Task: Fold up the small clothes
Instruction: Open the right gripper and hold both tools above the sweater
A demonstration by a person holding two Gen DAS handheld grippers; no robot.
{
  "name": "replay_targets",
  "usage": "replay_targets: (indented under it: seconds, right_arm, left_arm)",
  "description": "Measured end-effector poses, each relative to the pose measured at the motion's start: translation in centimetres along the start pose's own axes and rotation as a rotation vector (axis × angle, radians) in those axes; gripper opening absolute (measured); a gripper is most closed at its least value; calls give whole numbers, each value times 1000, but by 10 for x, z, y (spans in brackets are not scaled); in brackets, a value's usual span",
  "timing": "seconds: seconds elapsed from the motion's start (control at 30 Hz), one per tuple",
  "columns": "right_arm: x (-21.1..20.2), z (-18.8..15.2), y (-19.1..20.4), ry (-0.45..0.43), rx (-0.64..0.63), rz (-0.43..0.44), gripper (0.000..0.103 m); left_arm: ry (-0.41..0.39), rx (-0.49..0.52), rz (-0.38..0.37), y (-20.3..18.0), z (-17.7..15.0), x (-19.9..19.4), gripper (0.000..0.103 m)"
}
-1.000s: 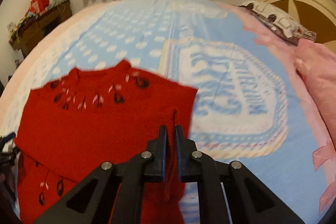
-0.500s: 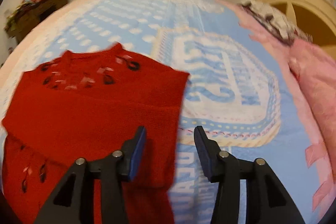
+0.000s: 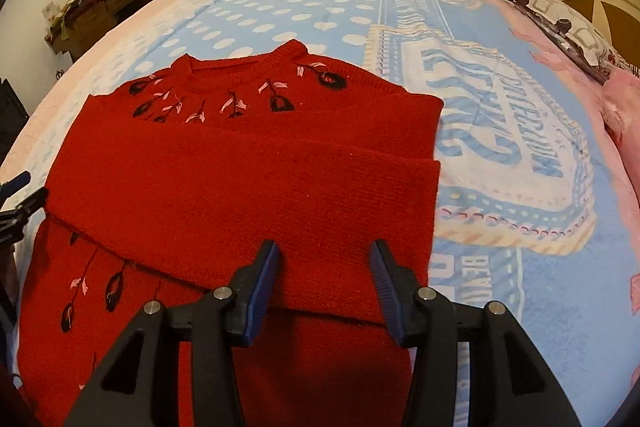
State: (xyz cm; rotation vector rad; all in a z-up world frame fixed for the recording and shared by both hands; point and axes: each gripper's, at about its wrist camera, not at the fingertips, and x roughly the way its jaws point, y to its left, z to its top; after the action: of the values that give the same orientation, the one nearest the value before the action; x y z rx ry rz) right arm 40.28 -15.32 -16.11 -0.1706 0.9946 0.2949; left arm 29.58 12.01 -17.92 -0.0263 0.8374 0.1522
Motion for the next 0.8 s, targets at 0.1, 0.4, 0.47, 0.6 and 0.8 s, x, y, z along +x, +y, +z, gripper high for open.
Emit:
replay_targets:
  seconds: [0.1,0.4,0.47,0.6,0.8]
  right_arm:
    - [-2,-2,-1,-1,0,-4,49]
    - [7,1,-10,-17,65,-17,49]
    - [5,-1,-9,-17,68,-28,49]
    - [-1,-7,-4,-22,36,-61,49]
    - [-10,-12,-4,-26,53,-73,49]
  left_arm:
    - [7,4,0,-2,-2,2,103]
    - [27,-3,-19,-2,-4,7,103]
    - [27,-4,-16,-2,-3,7,103]
    - [26,11,4,-5,-3,6,103]
    - [15,21,12,-5,-2,-5,103]
